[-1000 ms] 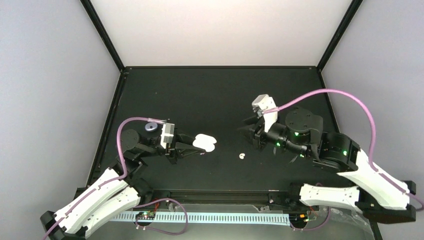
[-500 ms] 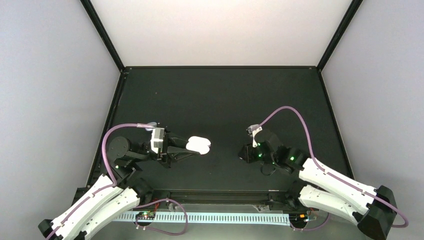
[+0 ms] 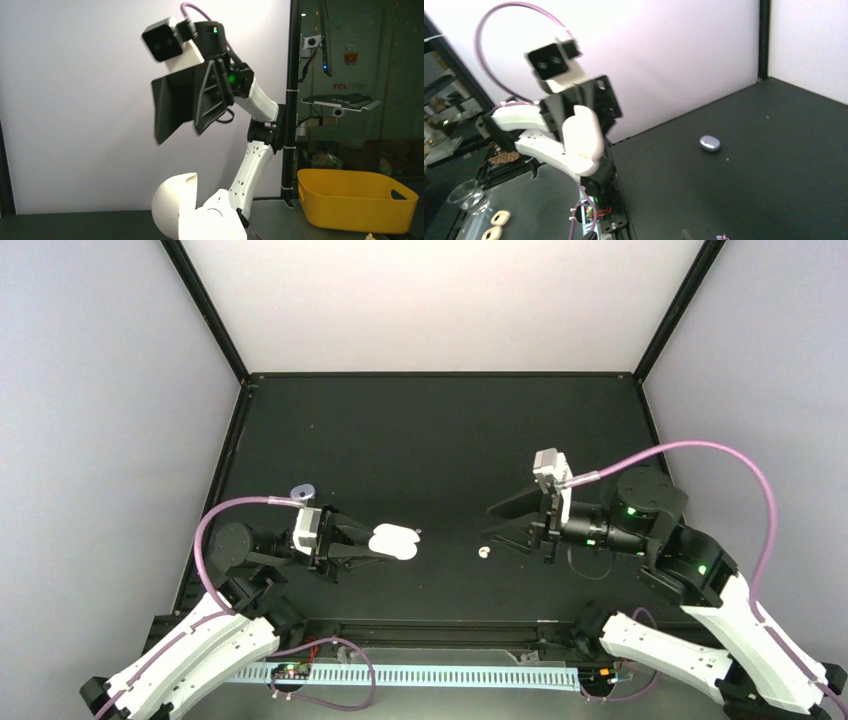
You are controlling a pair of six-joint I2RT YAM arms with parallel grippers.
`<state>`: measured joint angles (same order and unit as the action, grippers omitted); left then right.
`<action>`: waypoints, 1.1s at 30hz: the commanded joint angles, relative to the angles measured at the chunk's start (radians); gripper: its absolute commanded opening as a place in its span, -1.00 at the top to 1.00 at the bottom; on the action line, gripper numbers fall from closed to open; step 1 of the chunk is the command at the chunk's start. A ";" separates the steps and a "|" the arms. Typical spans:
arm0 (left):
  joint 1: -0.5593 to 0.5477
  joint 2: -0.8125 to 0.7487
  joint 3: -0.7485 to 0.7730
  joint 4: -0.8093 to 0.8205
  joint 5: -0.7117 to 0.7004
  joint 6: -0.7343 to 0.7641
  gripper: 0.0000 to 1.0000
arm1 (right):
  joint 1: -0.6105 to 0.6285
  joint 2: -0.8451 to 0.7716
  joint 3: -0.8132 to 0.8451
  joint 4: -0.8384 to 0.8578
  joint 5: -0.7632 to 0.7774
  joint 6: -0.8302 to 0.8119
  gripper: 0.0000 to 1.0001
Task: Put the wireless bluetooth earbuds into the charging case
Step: Place the earbud in the charging case.
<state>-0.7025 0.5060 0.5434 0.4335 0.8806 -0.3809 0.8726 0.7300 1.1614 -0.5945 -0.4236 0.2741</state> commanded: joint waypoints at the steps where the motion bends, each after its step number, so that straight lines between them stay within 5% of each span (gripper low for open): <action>1: -0.007 0.012 -0.033 0.158 -0.037 0.027 0.97 | 0.001 0.000 0.087 -0.128 -0.098 -0.140 0.16; 7: -0.008 0.018 -0.060 0.197 -0.113 0.087 0.97 | 0.063 0.123 0.300 -0.285 0.042 -0.251 0.23; 16: -0.009 0.009 -0.095 0.217 -0.174 0.130 0.97 | 0.323 0.351 0.522 -0.425 0.317 -0.334 0.30; 33: -0.008 0.044 -0.100 0.245 -0.157 0.104 0.97 | 0.396 0.494 0.528 -0.281 0.371 -0.423 0.50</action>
<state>-0.7029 0.5423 0.4416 0.6216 0.7139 -0.2810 1.2617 1.2114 1.7023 -0.9413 -0.0532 -0.1150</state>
